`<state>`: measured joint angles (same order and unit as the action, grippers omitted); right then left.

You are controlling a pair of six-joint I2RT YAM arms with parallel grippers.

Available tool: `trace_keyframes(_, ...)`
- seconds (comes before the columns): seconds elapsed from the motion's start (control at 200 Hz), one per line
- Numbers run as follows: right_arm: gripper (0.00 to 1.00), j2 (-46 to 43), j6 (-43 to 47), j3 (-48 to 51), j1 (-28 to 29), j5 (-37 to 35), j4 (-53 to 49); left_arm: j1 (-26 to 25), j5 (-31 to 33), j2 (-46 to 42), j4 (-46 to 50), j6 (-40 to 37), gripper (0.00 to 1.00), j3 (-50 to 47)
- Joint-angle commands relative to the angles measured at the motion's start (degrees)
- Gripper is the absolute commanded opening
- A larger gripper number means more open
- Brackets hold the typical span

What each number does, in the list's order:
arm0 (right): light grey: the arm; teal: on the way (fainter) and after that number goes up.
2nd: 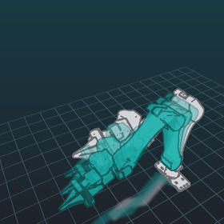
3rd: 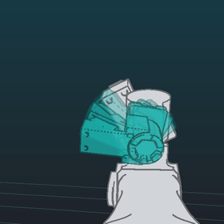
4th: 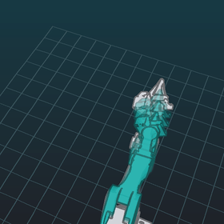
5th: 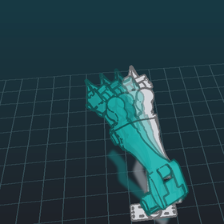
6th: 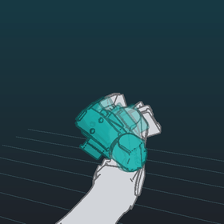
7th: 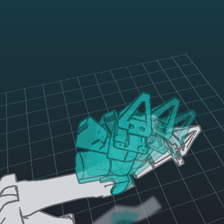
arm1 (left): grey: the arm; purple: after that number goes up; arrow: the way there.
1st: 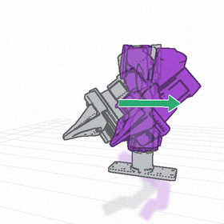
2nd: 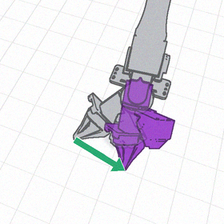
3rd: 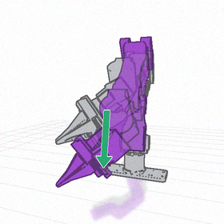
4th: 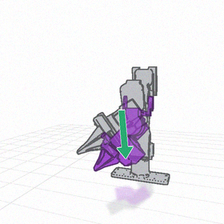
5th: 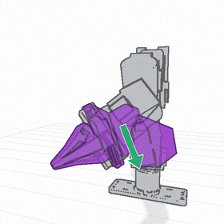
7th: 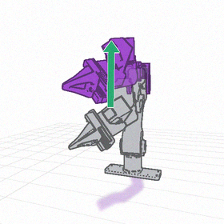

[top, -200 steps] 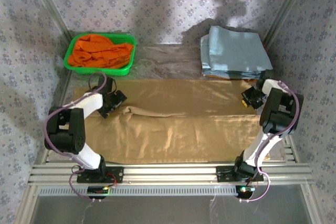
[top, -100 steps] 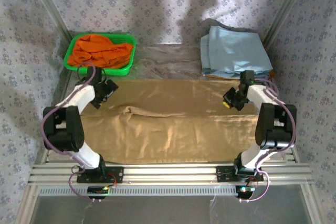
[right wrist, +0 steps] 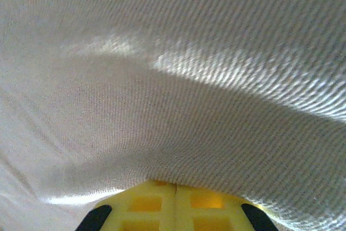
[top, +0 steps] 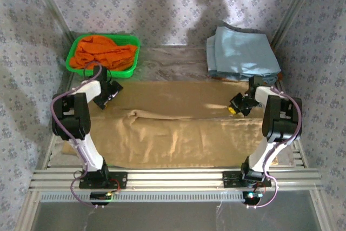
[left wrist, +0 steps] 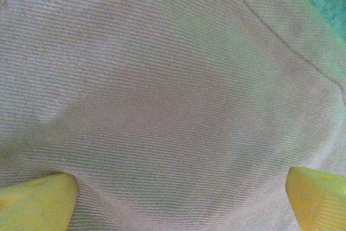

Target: Fold and stack the trousers

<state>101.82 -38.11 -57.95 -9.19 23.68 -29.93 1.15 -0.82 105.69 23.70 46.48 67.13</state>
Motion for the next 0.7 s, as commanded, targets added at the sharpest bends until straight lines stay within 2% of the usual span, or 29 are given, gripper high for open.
trace_keyframes(0.0, 0.00, 2.5, 1.1, -0.5, -2.3, -4.1, -1.0, 0.4, -1.2, 3.9, -1.0, -1.3, 1.00, 2.0)
trace_keyframes(0.28, 0.00, 0.8, 1.5, -0.7, 0.0, -0.2, -1.9, 1.4, -2.0, 4.2, 0.2, -2.3, 1.00, 3.2)
trace_keyframes(0.46, 0.00, -6.0, 1.6, -0.5, 1.4, 0.7, -4.3, 1.3, 0.1, -4.0, 3.7, -3.1, 1.00, 0.8)
trace_keyframes(0.55, 0.04, -10.2, 1.6, 0.4, 0.6, -0.8, -6.6, 1.3, 0.8, -8.8, 6.6, -3.1, 1.00, -0.4)
trace_keyframes(0.695, 0.05, -15.3, 1.6, 3.8, -0.1, -0.1, -6.7, 1.1, 1.7, -17.0, 9.6, -2.4, 1.00, -6.5)
